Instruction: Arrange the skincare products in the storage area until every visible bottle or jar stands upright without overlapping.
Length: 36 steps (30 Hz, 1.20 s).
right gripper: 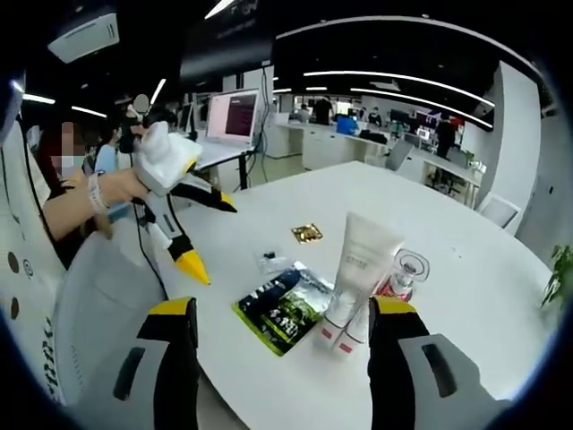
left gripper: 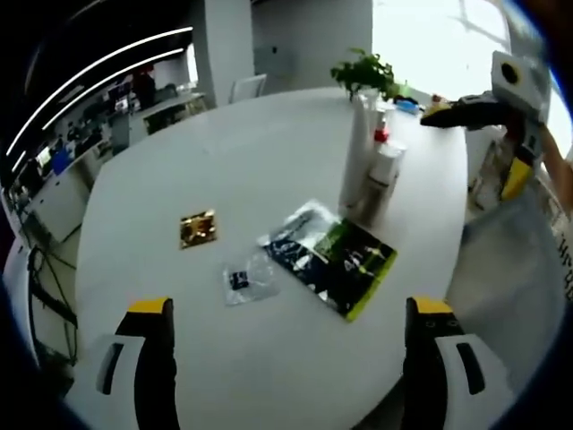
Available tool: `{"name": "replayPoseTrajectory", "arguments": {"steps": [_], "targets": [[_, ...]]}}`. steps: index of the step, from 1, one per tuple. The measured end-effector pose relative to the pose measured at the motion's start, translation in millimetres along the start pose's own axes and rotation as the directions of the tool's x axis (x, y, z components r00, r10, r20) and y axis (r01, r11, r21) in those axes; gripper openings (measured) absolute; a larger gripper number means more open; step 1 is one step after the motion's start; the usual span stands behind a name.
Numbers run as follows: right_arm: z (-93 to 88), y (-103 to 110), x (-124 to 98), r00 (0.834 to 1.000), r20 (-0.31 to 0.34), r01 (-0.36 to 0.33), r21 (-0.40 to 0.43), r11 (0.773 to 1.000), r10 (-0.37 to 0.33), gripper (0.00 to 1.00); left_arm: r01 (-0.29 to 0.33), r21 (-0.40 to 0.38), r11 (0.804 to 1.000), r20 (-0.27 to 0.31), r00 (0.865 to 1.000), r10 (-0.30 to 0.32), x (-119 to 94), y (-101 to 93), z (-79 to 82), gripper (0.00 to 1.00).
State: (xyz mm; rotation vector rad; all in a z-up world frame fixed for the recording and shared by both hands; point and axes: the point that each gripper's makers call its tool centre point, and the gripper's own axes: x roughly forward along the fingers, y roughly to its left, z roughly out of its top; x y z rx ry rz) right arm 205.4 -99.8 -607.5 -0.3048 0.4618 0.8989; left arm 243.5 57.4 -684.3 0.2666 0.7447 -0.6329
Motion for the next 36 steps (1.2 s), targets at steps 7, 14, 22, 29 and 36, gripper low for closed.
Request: {"name": "replayPoseTrajectory", "arguments": {"steps": [7,14,22,29,36], "targets": [[-4.6,15,12,0.997,-0.01,-0.076,0.024,0.997,0.076,0.65,-0.024,-0.026,0.999,0.001,1.0,0.024,14,11.9,-0.7,0.94],[-6.8,23,20,0.993,0.002,-0.119,0.032,0.992,0.119,0.58,-0.014,-0.011,1.0,-0.026,1.0,0.013,27,14.0,-3.7,0.82],[-10.5,28,25,0.991,0.005,-0.137,0.061,0.989,0.137,0.53,-0.016,-0.02,1.0,-0.061,0.998,0.014,49,19.4,-6.8,0.77],[-15.9,23,26,0.992,0.001,-0.125,0.102,0.987,0.126,0.53,-0.042,-0.076,0.996,-0.082,0.996,0.036,72,29.7,-11.5,0.7],[-19.7,20,25,0.992,0.0,-0.122,0.113,0.986,0.123,0.52,-0.065,-0.081,0.995,-0.105,0.993,0.056,79,36.6,-12.8,0.64]]}}
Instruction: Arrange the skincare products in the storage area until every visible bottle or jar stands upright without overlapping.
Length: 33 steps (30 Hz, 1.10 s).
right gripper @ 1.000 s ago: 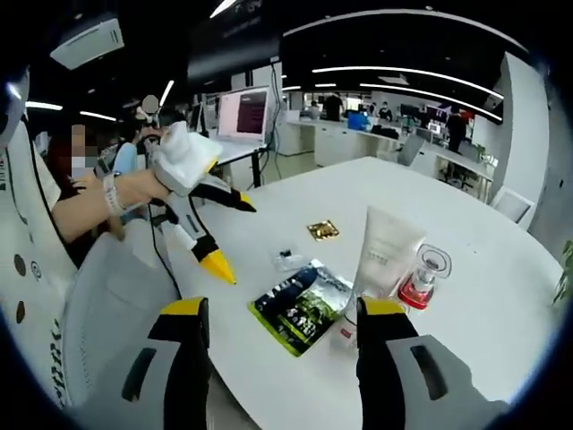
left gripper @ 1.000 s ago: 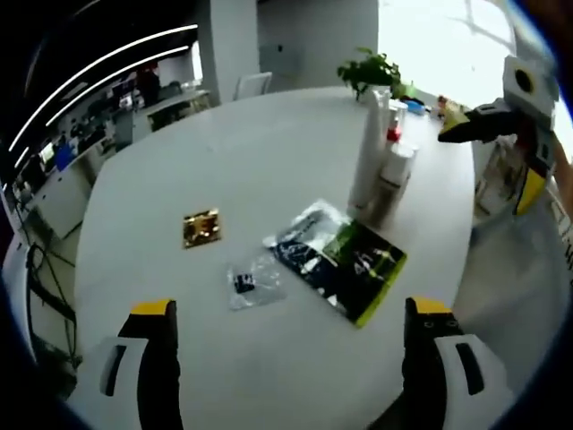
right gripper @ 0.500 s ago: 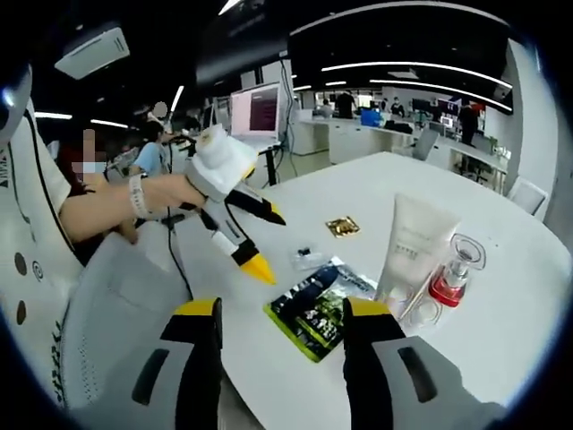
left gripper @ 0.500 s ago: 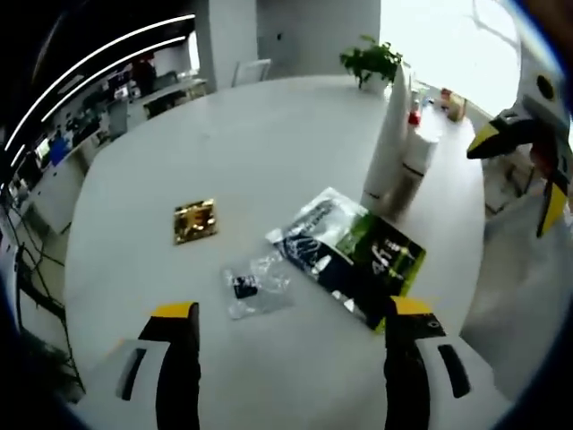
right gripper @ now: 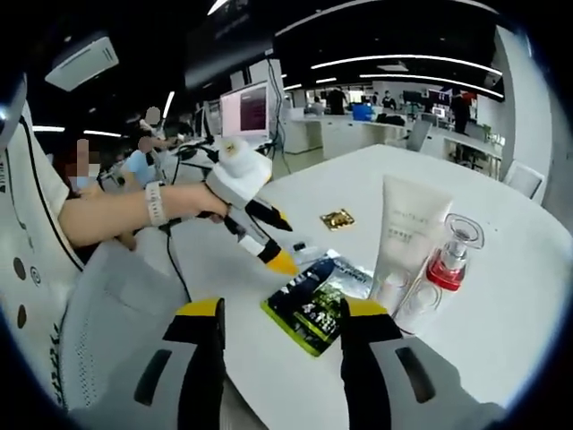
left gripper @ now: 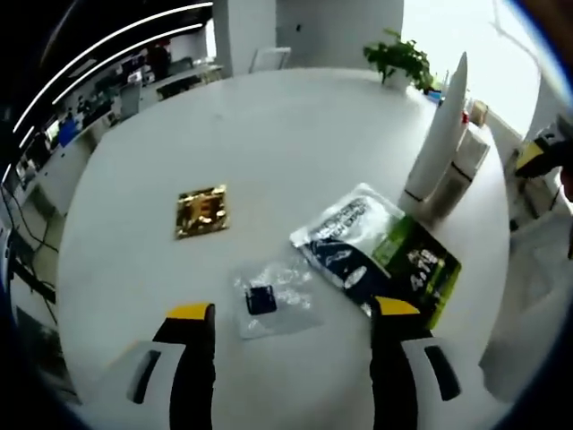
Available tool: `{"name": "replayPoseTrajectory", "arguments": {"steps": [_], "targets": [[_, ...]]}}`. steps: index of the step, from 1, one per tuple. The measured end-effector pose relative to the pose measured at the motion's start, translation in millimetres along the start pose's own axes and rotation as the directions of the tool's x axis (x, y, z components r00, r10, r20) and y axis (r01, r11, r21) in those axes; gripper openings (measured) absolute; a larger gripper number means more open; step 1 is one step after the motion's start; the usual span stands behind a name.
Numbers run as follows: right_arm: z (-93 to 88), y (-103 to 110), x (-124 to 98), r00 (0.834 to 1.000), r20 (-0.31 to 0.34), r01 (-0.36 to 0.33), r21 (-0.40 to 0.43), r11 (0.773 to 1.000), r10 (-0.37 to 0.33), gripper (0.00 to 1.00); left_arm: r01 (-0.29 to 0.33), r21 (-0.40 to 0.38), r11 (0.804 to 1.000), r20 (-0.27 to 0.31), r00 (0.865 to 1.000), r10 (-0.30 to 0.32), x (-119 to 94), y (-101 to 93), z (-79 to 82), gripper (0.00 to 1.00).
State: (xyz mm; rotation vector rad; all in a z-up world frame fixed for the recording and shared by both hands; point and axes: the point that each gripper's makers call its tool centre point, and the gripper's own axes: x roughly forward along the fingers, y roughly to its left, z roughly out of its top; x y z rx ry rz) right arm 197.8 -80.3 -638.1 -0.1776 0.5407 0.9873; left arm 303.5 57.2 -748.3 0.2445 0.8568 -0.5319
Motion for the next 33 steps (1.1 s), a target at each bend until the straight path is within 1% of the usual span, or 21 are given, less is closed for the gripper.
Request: {"name": "replayPoseTrajectory", "arguments": {"steps": [2,3,4,8,12,15,22,27,31,33], "targets": [[-0.7,0,0,1.0,-0.001,-0.003,0.003,1.0,0.003,0.51,-0.011,0.01,1.0,-0.015,1.0,0.011,3,3.5,-1.0,0.65],[-0.5,0,0,1.0,0.001,-0.001,0.007,1.0,0.001,0.51,-0.031,0.009,0.999,-0.021,0.999,0.031,4,6.2,-2.2,0.66],[-0.3,0,0,1.0,0.001,-0.002,0.009,1.0,0.002,0.51,-0.028,0.015,0.999,-0.029,0.999,0.029,4,5.9,-3.4,0.65],[2.0,-1,0,1.0,0.009,0.0,0.01,1.0,-0.001,0.51,-0.046,-0.01,0.999,-0.038,0.998,0.046,10,13.4,-2.3,0.59],[2.1,-3,-1,1.0,0.014,0.006,0.019,1.0,-0.006,0.51,-0.047,-0.018,0.999,-0.063,0.997,0.046,14,15.2,-5.3,0.54],[0.1,-4,-2,1.0,0.011,0.01,0.024,1.0,-0.01,0.51,-0.048,-0.011,0.999,-0.077,0.996,0.047,11,12.7,-8.5,0.51],[-0.7,1,1,1.0,0.002,0.008,0.035,0.999,-0.008,0.5,-0.04,-0.016,0.999,-0.089,0.995,0.038,16,10.6,-4.8,0.46],[-0.6,4,-1,1.0,-0.004,-0.004,0.037,0.999,0.005,0.51,-0.05,-0.034,0.998,-0.12,0.992,0.046,19,15.2,-4.2,0.42],[0.4,1,-3,1.0,0.002,0.002,0.038,0.999,-0.002,0.5,-0.051,-0.031,0.998,-0.143,0.989,0.046,19,15.0,-5.2,0.37],[-5.2,-3,-2,1.0,0.0,0.002,0.038,0.999,-0.002,0.5,-0.047,-0.023,0.999,-0.152,0.987,0.043,18,14.8,-5.9,0.35]]}}
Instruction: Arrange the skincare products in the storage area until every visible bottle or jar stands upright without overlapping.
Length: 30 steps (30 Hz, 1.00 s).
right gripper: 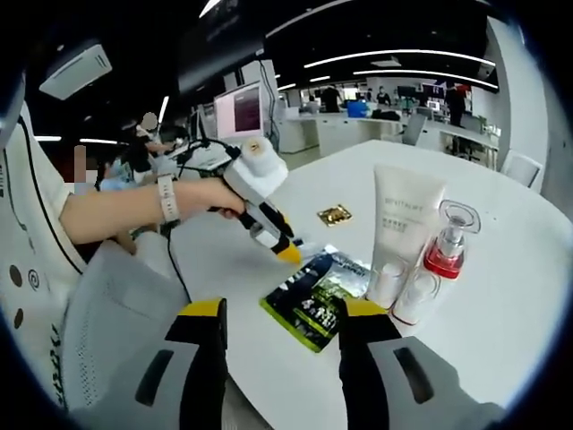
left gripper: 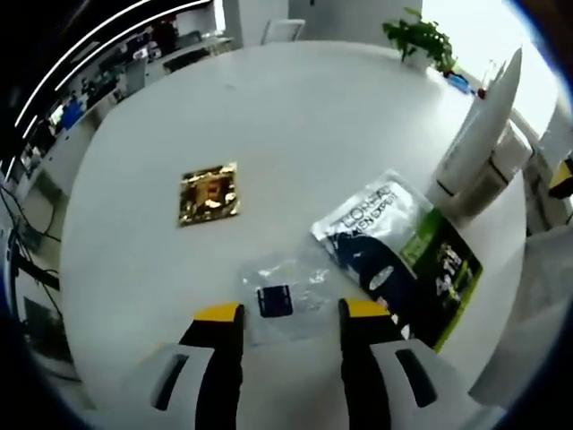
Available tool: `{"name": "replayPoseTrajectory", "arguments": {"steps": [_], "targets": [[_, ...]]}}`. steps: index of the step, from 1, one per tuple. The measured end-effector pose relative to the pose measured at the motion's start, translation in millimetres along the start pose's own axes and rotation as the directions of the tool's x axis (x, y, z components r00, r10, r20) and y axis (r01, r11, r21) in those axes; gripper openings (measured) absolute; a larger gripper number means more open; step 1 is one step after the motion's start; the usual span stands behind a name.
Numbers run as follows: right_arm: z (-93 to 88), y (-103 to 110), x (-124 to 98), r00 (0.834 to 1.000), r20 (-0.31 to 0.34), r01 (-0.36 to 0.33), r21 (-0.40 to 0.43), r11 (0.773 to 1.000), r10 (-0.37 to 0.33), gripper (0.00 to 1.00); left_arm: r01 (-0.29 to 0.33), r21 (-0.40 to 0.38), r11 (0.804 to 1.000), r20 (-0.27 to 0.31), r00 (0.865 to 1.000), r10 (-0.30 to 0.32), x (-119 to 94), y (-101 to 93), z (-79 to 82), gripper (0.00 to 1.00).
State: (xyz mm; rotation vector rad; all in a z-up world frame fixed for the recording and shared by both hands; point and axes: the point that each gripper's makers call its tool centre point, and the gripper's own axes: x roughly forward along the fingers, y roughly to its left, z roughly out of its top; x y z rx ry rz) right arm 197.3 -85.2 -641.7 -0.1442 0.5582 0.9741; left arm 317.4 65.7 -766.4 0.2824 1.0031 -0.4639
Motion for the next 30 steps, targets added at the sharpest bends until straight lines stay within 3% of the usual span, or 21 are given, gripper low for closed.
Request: {"name": "replayPoseTrajectory", "arguments": {"steps": [10,18,30], "targets": [[-3.2,-1,-3,1.0,0.002,0.007,0.012,1.0,-0.007,0.49,0.01,0.01,1.0,-0.003,1.0,-0.01,-3,-2.4,-4.2,0.34],[-2.7,9,4,0.999,0.011,-0.032,0.034,0.999,0.031,0.48,0.009,0.02,1.0,-0.002,1.0,-0.009,-12,-0.7,-11.7,0.34],[-3.2,15,18,0.996,0.058,-0.074,0.131,0.989,0.066,0.43,0.046,0.088,0.995,0.044,0.998,-0.05,-40,-22.1,-9.1,0.34]]}}
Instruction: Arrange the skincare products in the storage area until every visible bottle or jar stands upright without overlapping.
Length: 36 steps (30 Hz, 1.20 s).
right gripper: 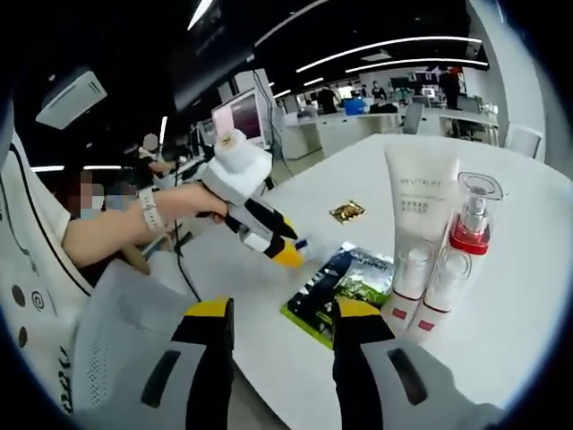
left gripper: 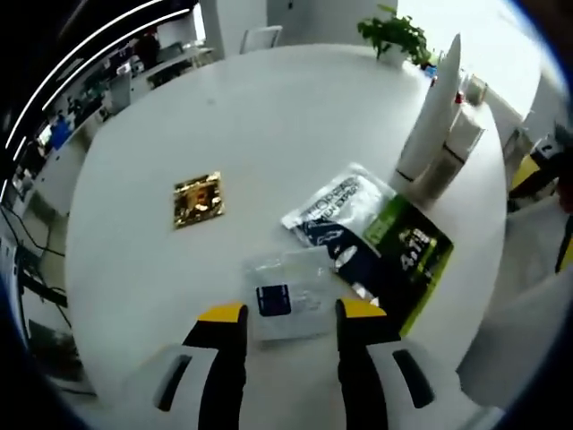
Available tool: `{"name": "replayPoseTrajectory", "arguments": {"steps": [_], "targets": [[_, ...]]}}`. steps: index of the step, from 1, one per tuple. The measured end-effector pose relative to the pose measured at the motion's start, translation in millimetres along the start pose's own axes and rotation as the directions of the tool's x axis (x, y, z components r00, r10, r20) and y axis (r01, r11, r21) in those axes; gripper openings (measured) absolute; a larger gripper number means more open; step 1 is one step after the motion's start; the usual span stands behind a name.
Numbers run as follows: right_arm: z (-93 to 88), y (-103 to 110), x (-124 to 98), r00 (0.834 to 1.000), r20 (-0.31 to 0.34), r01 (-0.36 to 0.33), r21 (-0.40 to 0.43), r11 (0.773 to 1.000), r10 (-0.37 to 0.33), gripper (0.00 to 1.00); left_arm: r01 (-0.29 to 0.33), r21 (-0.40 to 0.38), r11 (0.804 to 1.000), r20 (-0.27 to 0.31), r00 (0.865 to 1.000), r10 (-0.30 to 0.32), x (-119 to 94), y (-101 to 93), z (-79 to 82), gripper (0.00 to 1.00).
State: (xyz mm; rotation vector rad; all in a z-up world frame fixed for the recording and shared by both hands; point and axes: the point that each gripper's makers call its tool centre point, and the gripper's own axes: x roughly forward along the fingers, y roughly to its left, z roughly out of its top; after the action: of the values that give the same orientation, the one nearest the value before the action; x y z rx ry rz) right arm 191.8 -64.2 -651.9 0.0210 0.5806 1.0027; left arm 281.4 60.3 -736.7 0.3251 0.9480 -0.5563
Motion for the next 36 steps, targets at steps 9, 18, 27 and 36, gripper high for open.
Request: {"name": "replayPoseTrajectory", "arguments": {"steps": [9,18,27,36], "targets": [[-2.3,1,0,0.999,0.03,-0.026,0.064,0.998,0.024,0.36,0.069,0.067,0.995,0.061,0.995,-0.073,-23,-38.9,8.4,0.34],[-3.2,0,0,0.994,0.086,-0.08,0.219,0.972,0.063,0.3,0.096,0.115,0.989,0.105,0.989,-0.108,-41,-62.8,17.0,0.34],[-3.8,-9,5,0.988,0.148,-0.11,0.395,0.912,0.055,0.26,0.106,0.158,0.982,0.169,0.977,-0.133,-62,-90.7,30.0,0.34],[2.1,-9,7,0.981,0.186,-0.129,0.445,0.886,0.049,0.24,0.142,0.183,0.973,0.213,0.96,-0.18,-72,-112.4,43.5,0.34]]}}
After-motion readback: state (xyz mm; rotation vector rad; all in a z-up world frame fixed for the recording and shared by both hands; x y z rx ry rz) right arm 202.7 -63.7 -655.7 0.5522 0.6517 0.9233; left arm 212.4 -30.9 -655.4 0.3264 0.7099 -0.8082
